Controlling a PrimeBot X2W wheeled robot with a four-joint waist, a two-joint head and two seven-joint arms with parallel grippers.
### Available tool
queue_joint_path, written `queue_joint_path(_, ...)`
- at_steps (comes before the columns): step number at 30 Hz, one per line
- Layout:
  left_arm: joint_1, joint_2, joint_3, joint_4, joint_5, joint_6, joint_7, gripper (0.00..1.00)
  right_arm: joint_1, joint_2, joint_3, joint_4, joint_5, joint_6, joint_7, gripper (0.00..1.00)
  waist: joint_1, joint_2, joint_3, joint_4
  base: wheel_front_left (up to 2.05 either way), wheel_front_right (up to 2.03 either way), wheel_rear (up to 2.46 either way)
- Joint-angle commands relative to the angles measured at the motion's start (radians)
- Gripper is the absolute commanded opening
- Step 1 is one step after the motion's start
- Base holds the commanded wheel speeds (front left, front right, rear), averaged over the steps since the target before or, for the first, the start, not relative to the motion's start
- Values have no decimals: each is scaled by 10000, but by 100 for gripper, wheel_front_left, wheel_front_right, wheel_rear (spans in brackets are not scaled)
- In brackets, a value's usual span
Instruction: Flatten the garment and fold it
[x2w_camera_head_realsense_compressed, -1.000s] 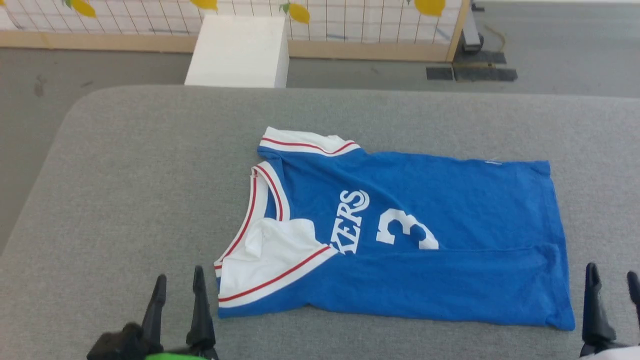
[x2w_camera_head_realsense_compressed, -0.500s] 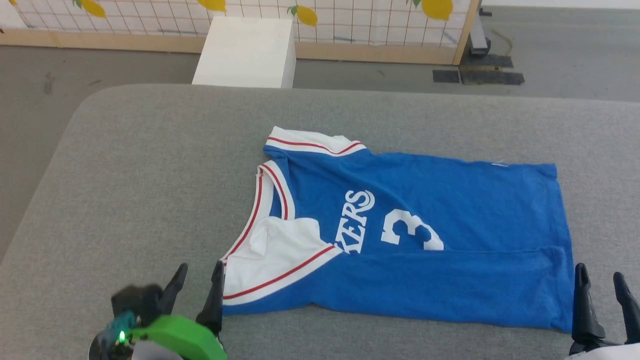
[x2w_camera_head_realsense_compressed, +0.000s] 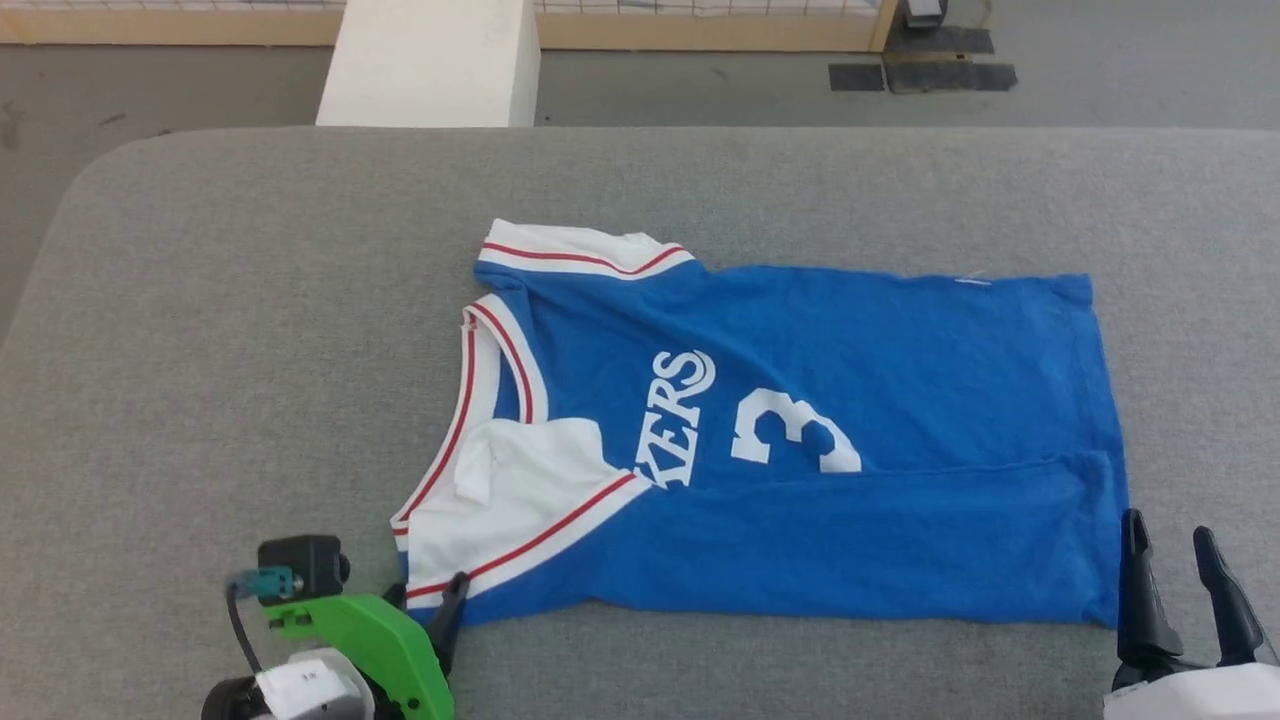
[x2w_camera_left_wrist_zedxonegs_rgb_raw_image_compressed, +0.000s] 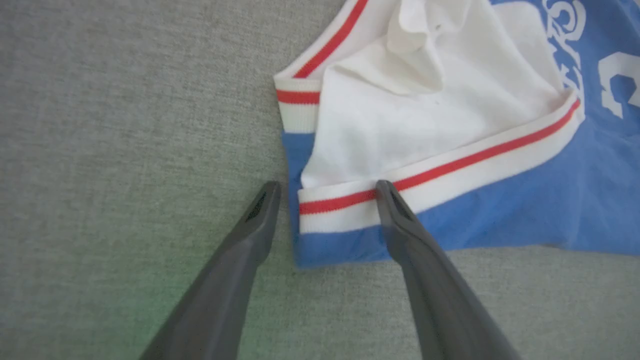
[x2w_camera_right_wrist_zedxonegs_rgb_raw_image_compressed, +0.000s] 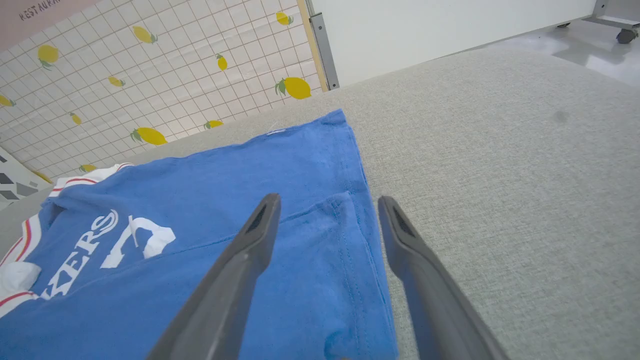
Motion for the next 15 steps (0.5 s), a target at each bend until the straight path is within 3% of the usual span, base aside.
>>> queue_joint_path(1, -123, -133, -14, 352, -285, 113, 347, 100, -203, 6, -2, 33, 35, -13, -36, 100, 0, -1, 142, -147, 0, 0, 0)
queue_joint_path(3, -208, -140, -7, 673, -367, 193, 583, 98, -250, 6, -1, 53, 39, -13, -30, 100, 0, -1, 170, -186, 0, 0, 0)
queue_joint_path(4, -244, -150, 13, 824, -387, 251, 638, 25, -266, 6, 6, 58, 37, -13, -24, 100, 0, -1, 168, -205, 0, 0, 0)
queue_joint_path(5, -284, -149, 14, 994, -402, 278, 684, 0, -289, 6, 28, 60, 27, -13, -5, 100, 0, -1, 163, -228, 0, 0, 0)
queue_joint_path(12, -353, -278, 205, 972, -613, 167, 54, 0, -790, 6, -19, -377, -466, -13, 585, 100, 0, -1, 233, -276, 0, 0, 0)
queue_joint_path(15, -144, -342, 255, 373, -646, 103, -403, 0, -1093, -13, -296, -597, -648, -13, 2100, 100, 0, -1, 317, -255, 0, 0, 0)
